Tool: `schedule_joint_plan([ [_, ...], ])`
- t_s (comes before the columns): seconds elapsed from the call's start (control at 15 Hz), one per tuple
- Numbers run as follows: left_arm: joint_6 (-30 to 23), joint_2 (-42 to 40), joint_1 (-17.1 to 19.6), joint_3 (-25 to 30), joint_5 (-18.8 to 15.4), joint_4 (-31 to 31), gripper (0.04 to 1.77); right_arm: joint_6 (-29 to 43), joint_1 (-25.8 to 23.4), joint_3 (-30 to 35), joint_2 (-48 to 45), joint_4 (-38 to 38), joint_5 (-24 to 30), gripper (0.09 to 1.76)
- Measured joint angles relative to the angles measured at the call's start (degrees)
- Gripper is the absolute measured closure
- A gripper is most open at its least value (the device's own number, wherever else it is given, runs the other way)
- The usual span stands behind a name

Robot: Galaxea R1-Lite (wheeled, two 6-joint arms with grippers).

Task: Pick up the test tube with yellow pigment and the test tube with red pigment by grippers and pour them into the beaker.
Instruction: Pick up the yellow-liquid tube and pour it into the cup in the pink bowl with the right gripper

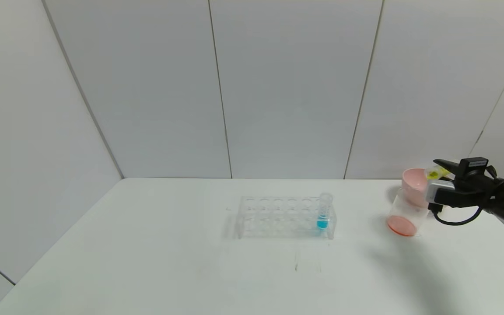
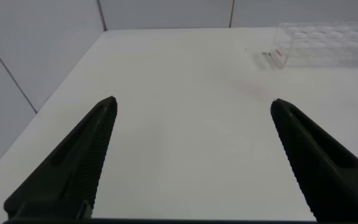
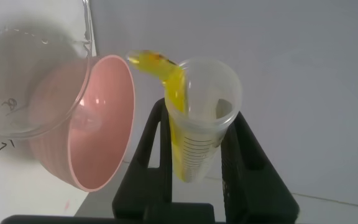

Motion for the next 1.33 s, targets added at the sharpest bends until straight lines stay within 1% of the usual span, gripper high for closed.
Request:
schedule_joint_plan([
  [0.53, 0.0, 0.0, 0.0, 0.0, 0.0, 0.0, 0.05, -3.2, 0.0, 0.5, 0.0, 0.0, -1.3, 1.34],
  [0.8, 0.0, 0.0, 0.0, 0.0, 0.0, 0.0, 0.05, -7.0, -0.2, 0.2, 0.0, 0.0, -4.2, 1.34],
  [1.33, 0.0, 0.0, 0.0, 0.0, 0.0, 0.0, 0.05, -6.5, 0.3, 0.0, -0.1, 0.0, -4.8, 1.34],
])
